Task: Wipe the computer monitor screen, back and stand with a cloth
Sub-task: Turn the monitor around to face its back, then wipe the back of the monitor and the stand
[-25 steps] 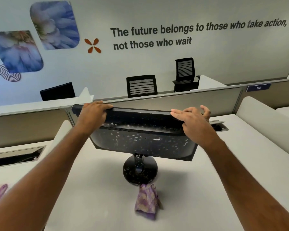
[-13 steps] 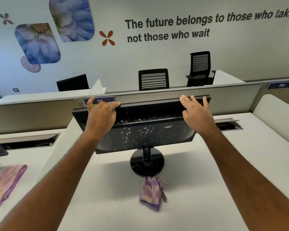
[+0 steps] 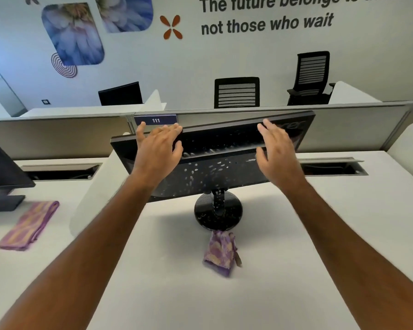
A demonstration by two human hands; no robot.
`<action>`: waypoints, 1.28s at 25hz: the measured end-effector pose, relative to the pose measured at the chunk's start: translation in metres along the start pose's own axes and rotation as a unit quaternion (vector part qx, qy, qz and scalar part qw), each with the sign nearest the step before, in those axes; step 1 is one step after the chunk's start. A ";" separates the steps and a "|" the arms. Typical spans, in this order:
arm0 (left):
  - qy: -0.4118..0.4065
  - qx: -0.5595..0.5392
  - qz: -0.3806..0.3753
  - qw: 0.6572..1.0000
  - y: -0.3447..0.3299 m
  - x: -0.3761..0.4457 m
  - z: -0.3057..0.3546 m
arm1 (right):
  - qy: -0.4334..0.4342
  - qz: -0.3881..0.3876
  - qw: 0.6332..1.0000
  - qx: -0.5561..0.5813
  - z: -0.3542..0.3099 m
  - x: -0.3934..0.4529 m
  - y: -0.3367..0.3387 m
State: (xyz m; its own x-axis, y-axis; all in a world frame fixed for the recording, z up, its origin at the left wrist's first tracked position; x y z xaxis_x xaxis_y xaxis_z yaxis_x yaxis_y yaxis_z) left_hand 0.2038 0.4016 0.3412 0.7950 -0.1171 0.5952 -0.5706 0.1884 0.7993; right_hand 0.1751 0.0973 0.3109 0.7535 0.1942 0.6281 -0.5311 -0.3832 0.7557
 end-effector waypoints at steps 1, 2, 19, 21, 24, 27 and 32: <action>0.001 -0.013 -0.007 1.000 -0.002 -0.005 0.000 | 0.030 0.012 0.999 0.015 -0.017 -0.020 -0.011; 0.000 -0.022 0.000 1.000 -0.003 -0.014 0.002 | 0.053 -0.002 0.998 0.031 -0.030 -0.042 -0.030; 0.255 -0.220 -0.312 0.889 -0.184 -0.257 0.007 | -0.295 -0.400 0.849 0.178 -0.043 -0.225 -0.239; 0.372 -0.319 -0.402 0.774 -0.202 -0.273 0.014 | -0.323 -0.354 0.826 0.297 -0.043 -0.229 -0.236; 0.416 -0.403 -0.427 0.694 -0.214 -0.273 0.025 | -0.353 -0.274 0.789 0.421 -0.046 -0.223 -0.217; 0.417 -0.457 -0.419 0.665 -0.207 -0.264 0.038 | -0.368 -0.218 0.772 0.469 -0.044 -0.223 -0.201; 0.364 -0.504 -0.426 0.657 -0.172 -0.226 0.071 | -0.373 -0.185 0.750 0.514 -0.028 -0.214 -0.168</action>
State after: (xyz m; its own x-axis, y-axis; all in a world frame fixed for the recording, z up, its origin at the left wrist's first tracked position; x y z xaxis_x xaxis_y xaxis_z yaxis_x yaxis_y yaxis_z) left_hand 0.1074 0.3263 0.0749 0.8348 -0.1699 -0.5237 0.2797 0.9502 0.1376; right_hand 0.0921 0.1449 0.0550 0.9865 0.0461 -0.1572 0.0577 -0.9958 0.0704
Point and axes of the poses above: each hand's wrist, its own x-axis towards the middle knuckle, its own y-axis out of the back of the hand, z = x × y, the point moved 5 cm from there along x, towards the middle knuckle, and after that the axes turned 9 degrees about y, right-handed, at the moved point
